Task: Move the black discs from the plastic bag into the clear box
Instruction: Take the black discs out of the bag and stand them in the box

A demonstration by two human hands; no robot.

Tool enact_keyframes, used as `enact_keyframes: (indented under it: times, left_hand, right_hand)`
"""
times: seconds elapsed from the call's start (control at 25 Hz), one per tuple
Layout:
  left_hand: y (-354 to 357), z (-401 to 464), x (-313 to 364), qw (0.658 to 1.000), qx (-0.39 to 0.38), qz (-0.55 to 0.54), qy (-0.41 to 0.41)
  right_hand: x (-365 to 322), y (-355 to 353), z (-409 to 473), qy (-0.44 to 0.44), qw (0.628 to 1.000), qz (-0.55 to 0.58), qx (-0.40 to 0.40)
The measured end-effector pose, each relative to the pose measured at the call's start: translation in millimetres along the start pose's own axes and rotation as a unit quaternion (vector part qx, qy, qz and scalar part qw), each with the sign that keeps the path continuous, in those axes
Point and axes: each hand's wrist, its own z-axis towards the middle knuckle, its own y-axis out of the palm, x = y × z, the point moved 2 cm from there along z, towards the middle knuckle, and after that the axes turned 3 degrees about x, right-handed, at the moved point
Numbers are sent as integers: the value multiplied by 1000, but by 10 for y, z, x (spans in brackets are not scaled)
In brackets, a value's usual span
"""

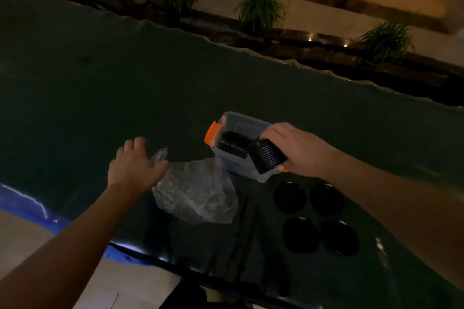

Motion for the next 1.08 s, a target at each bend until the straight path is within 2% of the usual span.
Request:
enact_keyframes:
  times: [0.16,0.28,0.48,0.6,0.72,0.8,1.08]
  left_hand:
    - [-72,147,487,994,33,-44,96]
    - [-18,169,822,985,22,-51,164]
    - [203,188,1150,962,-26,-38,271]
    - [316,236,1265,955,-45,-19,292]
    - [413,272,1323,952,-68,-12,298]
    - [474,285,1333,951,-81,-20,299]
    - [634,357,1335,943,-146,-47,295]
  right_hand:
    - [266,7,288,4,996,-74,-44]
    - [389,178,413,2,991,-89,-104]
    - [533,525,572,32,992,-20,-117]
    - [556,665,649,55,989,-43,-131]
    - [535,802,690,22,972,-117,-204]
    - [554,875,723,37,968,-101,-229]
    - [592,1154,928,63,979,-67,-182]
